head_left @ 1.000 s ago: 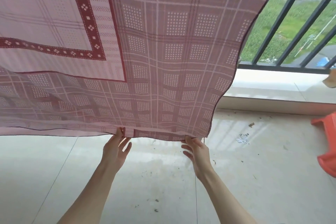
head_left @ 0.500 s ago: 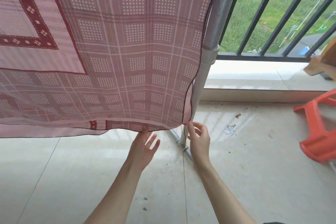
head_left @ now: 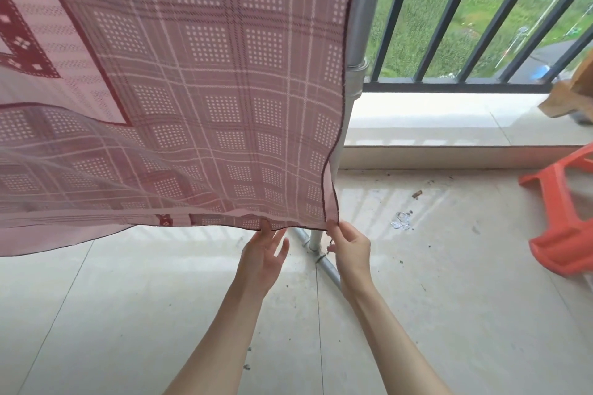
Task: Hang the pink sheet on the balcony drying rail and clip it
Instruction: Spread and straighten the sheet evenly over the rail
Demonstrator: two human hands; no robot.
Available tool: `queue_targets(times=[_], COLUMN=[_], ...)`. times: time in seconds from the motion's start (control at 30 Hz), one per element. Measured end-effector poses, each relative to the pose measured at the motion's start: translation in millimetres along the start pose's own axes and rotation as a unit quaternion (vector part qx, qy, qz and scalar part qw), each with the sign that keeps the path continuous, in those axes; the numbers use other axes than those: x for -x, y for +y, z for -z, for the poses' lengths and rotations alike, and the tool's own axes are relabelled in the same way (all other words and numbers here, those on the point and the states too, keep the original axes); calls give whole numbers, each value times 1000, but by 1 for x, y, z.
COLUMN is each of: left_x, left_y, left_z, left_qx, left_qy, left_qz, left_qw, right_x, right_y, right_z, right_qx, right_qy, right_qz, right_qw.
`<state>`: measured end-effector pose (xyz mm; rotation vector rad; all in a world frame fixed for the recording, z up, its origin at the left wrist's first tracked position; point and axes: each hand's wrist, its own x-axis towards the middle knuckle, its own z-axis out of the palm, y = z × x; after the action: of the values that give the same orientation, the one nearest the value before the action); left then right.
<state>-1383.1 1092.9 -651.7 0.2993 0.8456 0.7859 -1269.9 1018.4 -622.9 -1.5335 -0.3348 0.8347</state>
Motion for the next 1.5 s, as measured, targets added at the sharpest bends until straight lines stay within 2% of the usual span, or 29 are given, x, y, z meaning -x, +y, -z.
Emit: queue_targets(times=[0.13, 0.2, 0.33, 0.43, 0.53, 0.6, 0.7, 0.83, 0.93, 1.07, 1.17, 1.23, 1.33, 1.5], left_x=[3, 2, 1, 6, 13, 18, 30, 74, 124, 195, 252, 292, 352, 414], left_y=[-11, -12, -8, -9, -7, -5, 2, 15, 41, 98, 141, 175, 223, 277], left_z=[-1, 0, 1, -2, -8, -12, -18, -41, -79, -155, -213, -260, -336, -434], left_qx=[-3, -13, 2, 28, 5, -43, -148, -291, -416, -581, -659, -675, -655, -605], left_qy=[22, 20, 23, 44, 80, 120, 178, 195, 173, 90, 58, 61, 73, 97], left_qz=[14, 11, 10, 23, 20, 8, -38, -93, -126, -154, -204, -263, -351, -428], left_qw=[1000, 1000, 1000, 998, 997, 992, 972, 932, 884, 794, 722, 687, 665, 665], right_x=[7, 8, 15, 22, 23, 20, 20, 34, 51, 83, 109, 124, 149, 179], right_y=[-12, -21, -43, -49, -42, -39, -45, -77, -137, -258, -349, -413, -504, -613], right_z=[6, 7, 8, 5, 0, -3, -2, 11, 25, 38, 45, 49, 54, 60], right_qx=[-33, -33, -14, 37, 114, 121, 80, 175, 248, 317, 366, 382, 355, 336], right_qy=[4, 1, -56, -89, -58, -36, -64, -109, -88, -104, -124, -122, -126, -156], right_qz=[30, 77, 179, 226, 257, 245, 140, 71, 52, 93, 142, 171, 203, 238], right_qw=[999, 997, 982, 969, 958, 961, 985, 976, 963, 938, 911, 900, 904, 898])
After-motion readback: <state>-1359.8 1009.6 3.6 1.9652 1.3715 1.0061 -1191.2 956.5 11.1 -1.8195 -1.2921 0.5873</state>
